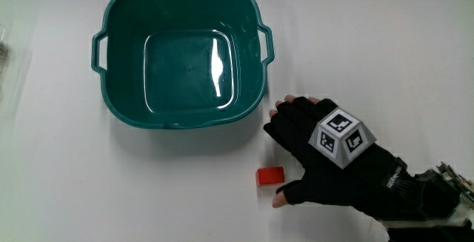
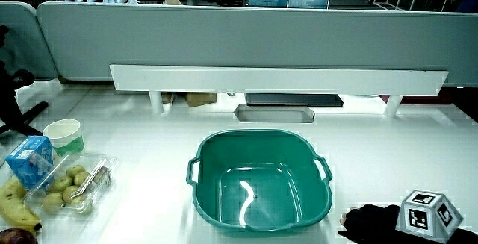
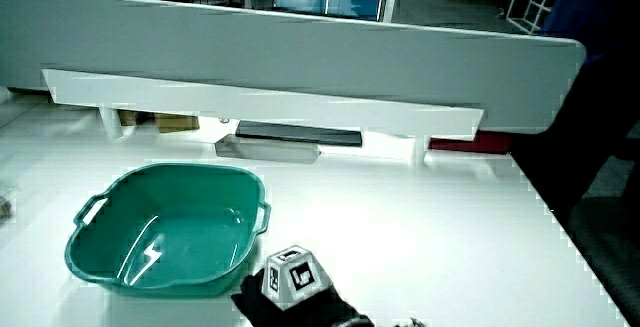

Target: Pick red block

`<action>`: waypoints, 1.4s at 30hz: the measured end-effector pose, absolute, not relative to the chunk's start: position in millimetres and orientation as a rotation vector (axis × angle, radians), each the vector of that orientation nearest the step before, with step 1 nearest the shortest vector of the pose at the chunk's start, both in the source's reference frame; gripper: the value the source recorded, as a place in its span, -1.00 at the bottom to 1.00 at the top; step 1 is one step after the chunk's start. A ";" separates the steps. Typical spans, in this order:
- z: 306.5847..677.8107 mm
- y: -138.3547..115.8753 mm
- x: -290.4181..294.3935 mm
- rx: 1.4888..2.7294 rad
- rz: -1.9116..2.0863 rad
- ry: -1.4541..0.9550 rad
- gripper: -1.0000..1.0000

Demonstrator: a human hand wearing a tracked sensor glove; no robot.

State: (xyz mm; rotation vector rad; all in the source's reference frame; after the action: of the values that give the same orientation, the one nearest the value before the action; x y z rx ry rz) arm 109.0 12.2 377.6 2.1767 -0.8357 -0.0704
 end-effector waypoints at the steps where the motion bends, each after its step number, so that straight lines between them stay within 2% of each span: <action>1: 381.2 13.3 108.3 2.170 -0.080 -0.840 0.00; 18: 404.6 27.9 91.1 2.080 -0.087 -0.882 0.00; 23: 404.3 28.9 89.3 2.106 -0.109 -0.885 0.00; 42: 399.1 31.6 86.7 2.205 -0.058 -0.970 0.51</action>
State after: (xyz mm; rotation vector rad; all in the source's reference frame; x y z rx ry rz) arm 86.7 31.6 399.1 2.2051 -0.9704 -0.0583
